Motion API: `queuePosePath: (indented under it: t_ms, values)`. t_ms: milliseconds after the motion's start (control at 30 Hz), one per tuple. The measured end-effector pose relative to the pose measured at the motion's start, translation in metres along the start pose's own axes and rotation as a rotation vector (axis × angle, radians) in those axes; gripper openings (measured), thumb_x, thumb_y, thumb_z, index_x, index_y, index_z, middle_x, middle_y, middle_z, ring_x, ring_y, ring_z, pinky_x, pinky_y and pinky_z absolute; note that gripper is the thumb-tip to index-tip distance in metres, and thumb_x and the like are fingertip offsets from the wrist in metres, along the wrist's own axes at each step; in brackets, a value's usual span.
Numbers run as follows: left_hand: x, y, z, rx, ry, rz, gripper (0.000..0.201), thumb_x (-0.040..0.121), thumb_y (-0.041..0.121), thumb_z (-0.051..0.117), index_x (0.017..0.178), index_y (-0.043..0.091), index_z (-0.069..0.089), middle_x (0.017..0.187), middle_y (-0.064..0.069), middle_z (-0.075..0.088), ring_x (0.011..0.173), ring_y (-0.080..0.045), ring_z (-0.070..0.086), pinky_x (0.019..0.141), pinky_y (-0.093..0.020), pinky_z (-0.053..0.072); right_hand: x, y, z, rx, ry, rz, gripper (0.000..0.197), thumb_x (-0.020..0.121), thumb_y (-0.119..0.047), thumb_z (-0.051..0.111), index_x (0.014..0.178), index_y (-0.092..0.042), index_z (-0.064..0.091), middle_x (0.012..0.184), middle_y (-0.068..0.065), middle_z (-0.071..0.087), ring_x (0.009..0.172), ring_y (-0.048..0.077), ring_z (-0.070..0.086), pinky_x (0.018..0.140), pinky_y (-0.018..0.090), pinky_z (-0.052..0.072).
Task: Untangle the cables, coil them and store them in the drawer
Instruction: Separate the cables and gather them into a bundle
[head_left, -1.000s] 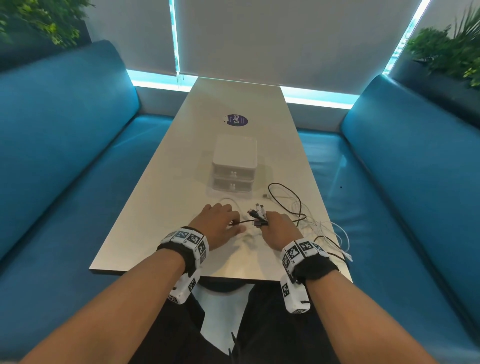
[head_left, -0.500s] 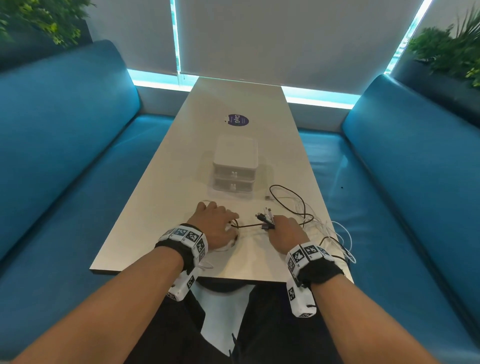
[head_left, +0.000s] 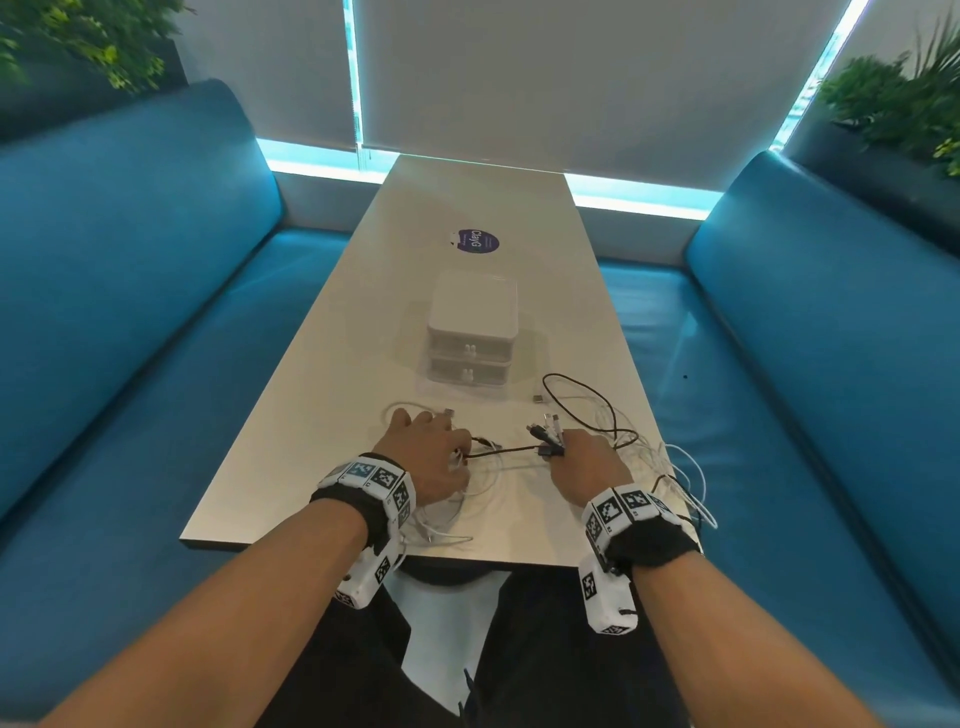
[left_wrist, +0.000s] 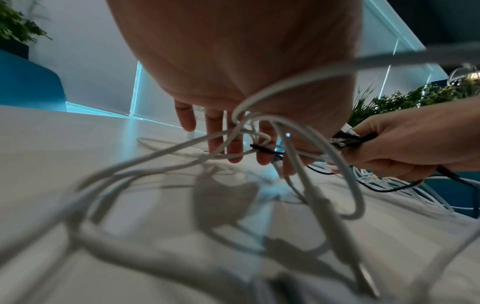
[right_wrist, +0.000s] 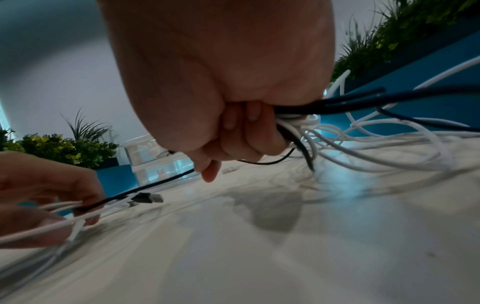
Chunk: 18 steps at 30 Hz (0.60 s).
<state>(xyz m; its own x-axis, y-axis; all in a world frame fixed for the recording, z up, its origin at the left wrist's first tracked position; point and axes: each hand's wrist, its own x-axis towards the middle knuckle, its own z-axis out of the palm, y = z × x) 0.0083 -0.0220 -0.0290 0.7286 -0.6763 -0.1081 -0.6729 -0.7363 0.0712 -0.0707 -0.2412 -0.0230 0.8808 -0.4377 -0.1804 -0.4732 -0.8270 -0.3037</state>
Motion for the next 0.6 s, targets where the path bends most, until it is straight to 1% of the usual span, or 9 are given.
queuePosePath:
  t_ms: [100, 167, 200, 267, 333, 367, 433, 500, 600]
  values:
    - [0.003, 0.006, -0.001, -0.069, 0.058, 0.048, 0.027, 0.089, 0.042, 0.048, 0.111, 0.028, 0.056, 0.120, 0.004, 0.052, 0.112, -0.020, 0.050, 0.100, -0.043, 0.032, 0.002, 0.000, -0.003, 0.007, 0.005, 0.022, 0.026, 0.095, -0.030, 0.050, 0.113, -0.015, 0.062, 0.109, 0.009, 0.066, 0.100, 0.030, 0.064, 0.082, 0.036, 0.052]
    - [0.003, 0.005, -0.002, -0.095, 0.040, 0.036, 0.024, 0.090, 0.029, 0.048, 0.114, 0.028, 0.055, 0.121, 0.005, 0.053, 0.110, -0.019, 0.053, 0.102, -0.042, 0.030, 0.003, -0.001, -0.006, 0.017, 0.006, 0.028, 0.025, 0.095, -0.028, 0.050, 0.112, -0.014, 0.062, 0.110, 0.009, 0.066, 0.100, 0.030, 0.064, 0.084, 0.038, 0.053]
    - [0.003, 0.003, -0.002, -0.083, 0.015, 0.025, 0.029, 0.089, 0.024, 0.048, 0.117, 0.030, 0.053, 0.122, 0.004, 0.053, 0.110, -0.020, 0.053, 0.103, -0.043, 0.029, 0.004, -0.001, -0.006, 0.021, 0.002, 0.020, 0.025, 0.095, -0.029, 0.051, 0.112, -0.014, 0.062, 0.109, 0.009, 0.066, 0.099, 0.030, 0.064, 0.084, 0.038, 0.053]
    - [0.002, 0.000, 0.000, -0.047, -0.023, 0.015, 0.045, 0.087, 0.017, 0.047, 0.129, 0.035, 0.046, 0.125, 0.003, 0.051, 0.117, -0.021, 0.049, 0.104, -0.045, 0.029, 0.003, -0.002, -0.004, 0.022, -0.025, -0.022, 0.027, 0.096, -0.033, 0.052, 0.112, -0.014, 0.061, 0.108, 0.010, 0.066, 0.095, 0.030, 0.064, 0.080, 0.037, 0.054]
    - [0.003, -0.001, 0.004, -0.035, -0.026, 0.019, 0.058, 0.087, 0.015, 0.048, 0.139, 0.036, 0.038, 0.129, 0.002, 0.047, 0.125, -0.022, 0.042, 0.106, -0.045, 0.028, 0.001, -0.004, 0.002, 0.028, -0.053, -0.055, 0.031, 0.096, -0.037, 0.052, 0.112, -0.012, 0.060, 0.107, 0.012, 0.065, 0.094, 0.031, 0.064, 0.076, 0.036, 0.052]
    - [0.003, 0.000, 0.005, -0.042, -0.029, 0.017, 0.059, 0.087, 0.015, 0.049, 0.141, 0.035, 0.036, 0.132, 0.002, 0.046, 0.129, -0.022, 0.039, 0.107, -0.046, 0.027, 0.000, -0.003, 0.004, 0.038, -0.063, -0.065, 0.034, 0.096, -0.040, 0.052, 0.112, -0.011, 0.060, 0.107, 0.013, 0.065, 0.095, 0.032, 0.064, 0.076, 0.036, 0.052]
    - [0.005, 0.003, 0.006, -0.080, -0.036, 0.013, 0.051, 0.088, 0.015, 0.050, 0.136, 0.030, 0.037, 0.136, 0.001, 0.045, 0.137, -0.024, 0.032, 0.108, -0.047, 0.026, -0.002, -0.003, 0.008, 0.056, -0.074, -0.074, 0.038, 0.095, -0.044, 0.053, 0.112, -0.010, 0.061, 0.106, 0.014, 0.065, 0.096, 0.033, 0.064, 0.078, 0.037, 0.053]
    - [0.005, 0.007, 0.003, -0.132, -0.026, 0.026, 0.048, 0.086, 0.011, 0.054, 0.129, 0.027, 0.038, 0.136, 0.000, 0.045, 0.139, -0.026, 0.030, 0.108, -0.047, 0.028, -0.003, -0.002, 0.010, 0.058, -0.078, -0.075, 0.038, 0.095, -0.043, 0.053, 0.112, -0.011, 0.061, 0.107, 0.014, 0.064, 0.095, 0.033, 0.063, 0.079, 0.038, 0.053]
    - [0.006, 0.011, 0.003, -0.164, 0.017, 0.060, 0.060, 0.080, 0.002, 0.055, 0.132, 0.027, 0.038, 0.140, 0.002, 0.038, 0.132, -0.022, 0.034, 0.106, -0.045, 0.030, -0.003, -0.002, 0.011, 0.066, -0.081, -0.080, 0.037, 0.095, -0.042, 0.053, 0.113, -0.010, 0.060, 0.108, 0.015, 0.064, 0.096, 0.034, 0.063, 0.078, 0.038, 0.053]
